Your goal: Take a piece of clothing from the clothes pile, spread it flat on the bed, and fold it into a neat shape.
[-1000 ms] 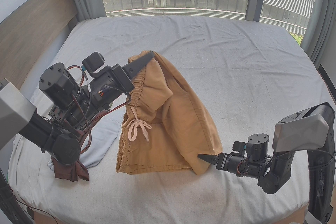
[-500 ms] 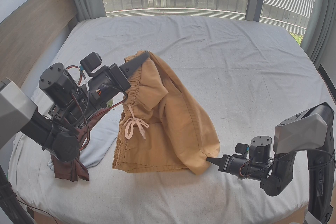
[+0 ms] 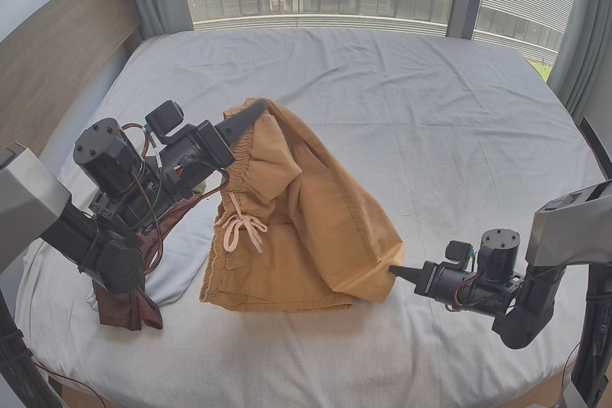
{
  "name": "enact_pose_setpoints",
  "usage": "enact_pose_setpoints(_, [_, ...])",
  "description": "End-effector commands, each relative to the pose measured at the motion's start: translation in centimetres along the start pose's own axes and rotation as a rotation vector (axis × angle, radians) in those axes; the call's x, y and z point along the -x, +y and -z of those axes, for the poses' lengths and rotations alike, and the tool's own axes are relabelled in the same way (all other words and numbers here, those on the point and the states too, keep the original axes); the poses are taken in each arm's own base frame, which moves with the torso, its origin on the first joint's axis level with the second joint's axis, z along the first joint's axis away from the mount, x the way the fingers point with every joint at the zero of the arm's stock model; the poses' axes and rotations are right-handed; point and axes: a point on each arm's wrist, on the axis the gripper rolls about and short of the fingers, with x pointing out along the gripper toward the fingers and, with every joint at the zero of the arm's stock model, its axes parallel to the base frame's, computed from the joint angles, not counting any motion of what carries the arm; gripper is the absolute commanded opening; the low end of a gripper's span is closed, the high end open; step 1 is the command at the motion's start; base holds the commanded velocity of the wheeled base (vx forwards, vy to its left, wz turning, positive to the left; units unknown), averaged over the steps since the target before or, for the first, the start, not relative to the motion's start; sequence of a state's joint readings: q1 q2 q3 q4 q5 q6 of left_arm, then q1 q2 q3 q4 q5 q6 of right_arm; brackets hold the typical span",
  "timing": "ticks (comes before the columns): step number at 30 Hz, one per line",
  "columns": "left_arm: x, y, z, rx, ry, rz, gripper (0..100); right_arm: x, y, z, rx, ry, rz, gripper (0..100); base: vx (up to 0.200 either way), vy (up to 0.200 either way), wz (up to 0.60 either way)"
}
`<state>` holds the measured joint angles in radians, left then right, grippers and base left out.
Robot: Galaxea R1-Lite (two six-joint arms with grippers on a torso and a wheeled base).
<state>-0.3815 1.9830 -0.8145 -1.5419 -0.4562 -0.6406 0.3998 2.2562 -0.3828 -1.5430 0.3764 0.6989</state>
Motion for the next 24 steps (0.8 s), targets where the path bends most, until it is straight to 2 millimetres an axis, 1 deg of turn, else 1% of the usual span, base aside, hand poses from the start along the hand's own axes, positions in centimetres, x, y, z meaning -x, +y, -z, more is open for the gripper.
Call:
enact_pose_setpoints(1, [0.5,0.5,0.2,0.013,0.013,-0.028,0,3.6,3.0,-3.7,0.022,-0.121,-0.097,0,0.0,0.0,0.0])
enact_pose_setpoints(3, [0.6,0.5,0.1,0.015,0.014,-0.03,0,4.5,3.4,-4.7,0.013,-0.161,-0.114,0,0.0,0.0,0.0])
enact_pose_setpoints(5, [0.7,0.6,0.3,0.02,0.023,-0.037,0,5.3,3.5,-5.5,0.016,-0.195,-0.114,0,0.0,0.0,0.0])
enact_pose_setpoints(7, [1.0,0.6,0.6,0.03,0.036,-0.047,0,5.9,3.3,-6.1,0.019,-0.212,-0.116,0,0.0,0.0,0.0])
enact_pose_setpoints(8, [1.0,0.6,0.6,0.03,0.036,-0.047,0,5.9,3.3,-6.1,0.019,-0.212,-0.116,0,0.0,0.0,0.0])
enact_pose_setpoints(9, [1.3,0.6,0.9,0.04,0.052,-0.057,0,6.4,3.0,-6.7,0.021,-0.228,-0.117,0,0.0,0.0,0.0])
enact_pose_setpoints(12, [1.6,0.8,1.4,0.055,0.075,-0.077,0,7.1,2.9,-7.5,0.028,-0.258,-0.115,0,0.0,0.0,0.0])
enact_pose_setpoints(15, [1.8,1.1,1.7,0.062,0.086,-0.087,0,7.8,3.1,-8.3,0.041,-0.295,-0.118,0,0.0,0.0,0.0])
enact_pose_setpoints(17, [1.8,1.1,1.8,0.063,0.089,-0.089,0,8.0,3.1,-8.4,0.043,-0.3,-0.119,0,0.0,0.0,0.0])
enact_pose_setpoints(18, [2.1,1.3,1.8,0.065,0.091,-0.101,0,8.6,3.6,-8.8,0.048,-0.314,-0.123,0,0.0,0.0,0.0])
enact_pose_setpoints(20, [2.1,1.4,1.9,0.068,0.096,-0.106,0,8.7,3.8,-8.8,0.047,-0.309,-0.121,0,0.0,0.0,0.0])
enact_pose_setpoints(21, [2.4,1.7,2.5,0.077,0.112,-0.119,0,9.1,4.0,-9.0,0.043,-0.295,-0.122,0,0.0,0.0,0.0])
enact_pose_setpoints(23, [2.5,1.9,2.7,0.082,0.118,-0.126,0,9.2,4.0,-9.1,0.04,-0.291,-0.121,0,0.0,0.0,0.0])
enact_pose_setpoints(24, [3.0,2.3,3.5,0.097,0.144,-0.149,0,9.3,3.7,-9.1,0.031,-0.28,-0.112,0,0.0,0.0,0.0])
